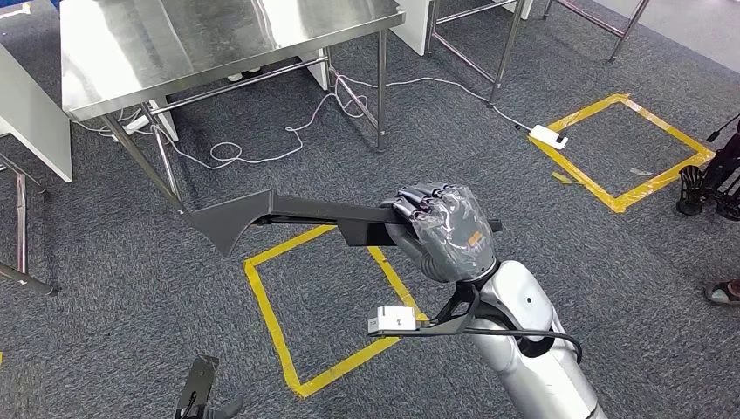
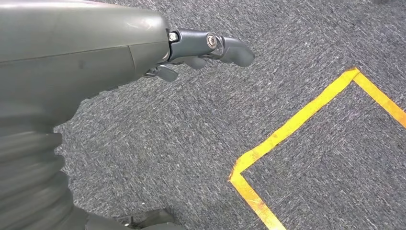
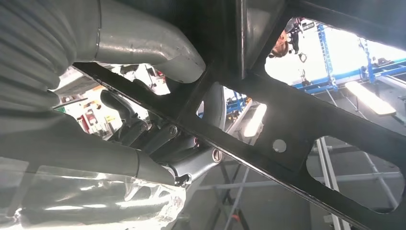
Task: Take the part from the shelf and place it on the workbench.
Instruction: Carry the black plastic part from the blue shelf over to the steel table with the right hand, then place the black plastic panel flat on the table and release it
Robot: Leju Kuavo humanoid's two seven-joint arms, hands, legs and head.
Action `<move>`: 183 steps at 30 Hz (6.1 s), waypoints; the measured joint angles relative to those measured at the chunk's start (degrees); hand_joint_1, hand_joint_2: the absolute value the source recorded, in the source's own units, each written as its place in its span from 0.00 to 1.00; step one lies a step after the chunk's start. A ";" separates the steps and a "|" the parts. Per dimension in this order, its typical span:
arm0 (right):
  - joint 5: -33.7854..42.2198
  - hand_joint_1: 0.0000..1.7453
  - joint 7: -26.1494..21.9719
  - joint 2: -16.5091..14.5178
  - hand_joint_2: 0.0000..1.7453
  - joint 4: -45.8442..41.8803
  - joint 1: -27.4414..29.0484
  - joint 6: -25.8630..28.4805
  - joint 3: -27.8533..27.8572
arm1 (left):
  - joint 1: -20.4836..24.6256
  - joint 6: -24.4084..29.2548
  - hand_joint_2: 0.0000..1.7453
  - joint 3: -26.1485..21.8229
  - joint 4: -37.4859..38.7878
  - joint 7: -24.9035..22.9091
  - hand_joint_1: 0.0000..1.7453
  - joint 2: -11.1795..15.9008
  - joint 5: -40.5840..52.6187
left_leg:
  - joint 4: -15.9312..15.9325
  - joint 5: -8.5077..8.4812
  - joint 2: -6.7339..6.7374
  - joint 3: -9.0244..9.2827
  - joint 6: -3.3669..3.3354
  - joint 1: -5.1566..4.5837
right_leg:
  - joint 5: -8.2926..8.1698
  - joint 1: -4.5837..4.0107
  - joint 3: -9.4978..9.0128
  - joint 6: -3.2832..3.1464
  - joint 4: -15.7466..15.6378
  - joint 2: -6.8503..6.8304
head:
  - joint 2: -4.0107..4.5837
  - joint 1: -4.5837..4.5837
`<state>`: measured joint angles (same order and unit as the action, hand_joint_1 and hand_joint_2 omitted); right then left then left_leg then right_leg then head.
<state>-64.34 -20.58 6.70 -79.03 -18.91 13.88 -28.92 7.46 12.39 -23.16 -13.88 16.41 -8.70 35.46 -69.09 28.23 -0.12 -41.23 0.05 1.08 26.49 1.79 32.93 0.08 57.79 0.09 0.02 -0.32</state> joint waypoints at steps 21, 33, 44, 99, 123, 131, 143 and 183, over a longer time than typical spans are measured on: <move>-0.11 0.95 -0.70 0.08 1.00 1.52 -0.43 0.40 0.00 | 0.48 0.31 1.00 -0.42 -0.05 -0.80 0.00 -0.21 1.26 | 11.94 -0.43 -1.45 9.40 -1.50 -1.01 | -2.01 -0.41 2.46 1.50 -0.16 -0.19 | 0.00 0.18; -0.11 0.95 -0.73 -0.47 1.00 2.03 -0.86 0.37 -0.13 | 0.32 0.63 1.00 -0.82 -0.07 -1.01 0.00 -0.03 1.90 | 7.87 -4.23 0.00 3.50 -0.81 -0.58 | 1.49 -0.34 -1.96 0.35 -0.42 0.04 | 0.00 -0.13; -0.08 0.95 -0.80 -0.64 1.00 2.87 -1.58 0.33 -0.13 | 0.34 1.02 1.00 -1.71 -0.09 -1.02 0.00 -0.05 2.28 | 12.98 -2.76 -0.41 8.29 -3.59 -1.04 | 6.18 -0.92 8.69 1.55 15.85 -0.13 | 0.01 0.24; -0.75 0.95 -0.56 -2.54 1.00 4.33 -3.18 -0.28 -1.57 | -0.44 0.63 1.00 -3.12 0.04 -0.41 0.00 0.01 2.04 | 13.64 -3.79 -0.17 7.33 -3.56 -1.27 | 0.56 -1.46 -2.37 1.23 -0.54 0.47 | 0.00 0.03; -1.47 0.95 0.02 -1.16 1.00 8.04 -5.51 -0.60 -0.84 | -1.25 1.36 1.00 -4.28 0.75 0.04 0.00 -0.47 2.27 | 3.15 -0.68 -0.01 0.20 -1.26 -0.74 | 0.69 -1.07 -1.81 -0.60 -1.01 0.59 | 0.00 0.00; -1.51 0.95 0.36 -1.17 1.00 8.32 -5.80 -0.48 -1.03 | -1.09 1.16 1.00 -4.43 0.83 -0.03 0.00 -0.44 2.68 | 13.18 -5.70 -0.18 6.22 -4.65 -1.62 | 2.73 -1.80 -2.23 0.96 2.73 0.63 | 0.01 0.23; -2.81 0.95 1.12 -0.61 1.00 9.53 -6.13 0.44 -0.67 | -1.03 1.03 1.00 -4.57 0.96 -0.39 0.00 -0.77 3.03 | 12.81 -1.61 -0.79 9.96 -2.62 -1.82 | -2.70 -0.93 2.41 1.44 -1.45 -0.05 | -0.01 0.62; 0.20 0.95 0.59 -0.39 1.00 11.57 -10.47 -1.20 1.32 | -1.42 1.32 1.00 -4.67 1.38 -0.53 0.00 -0.72 3.69 | -0.17 1.24 -0.02 0.55 -1.00 -0.99 | -1.73 -0.48 -0.55 0.11 -2.22 0.40 | 0.01 -0.42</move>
<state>-64.15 -20.00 6.32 -67.47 -29.38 12.68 -27.59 6.04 13.70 -27.82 -12.50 15.88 -9.43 39.15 -69.27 29.48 -0.14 -40.67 -0.95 0.10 24.76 1.31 32.39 0.19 55.57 0.49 0.02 -0.74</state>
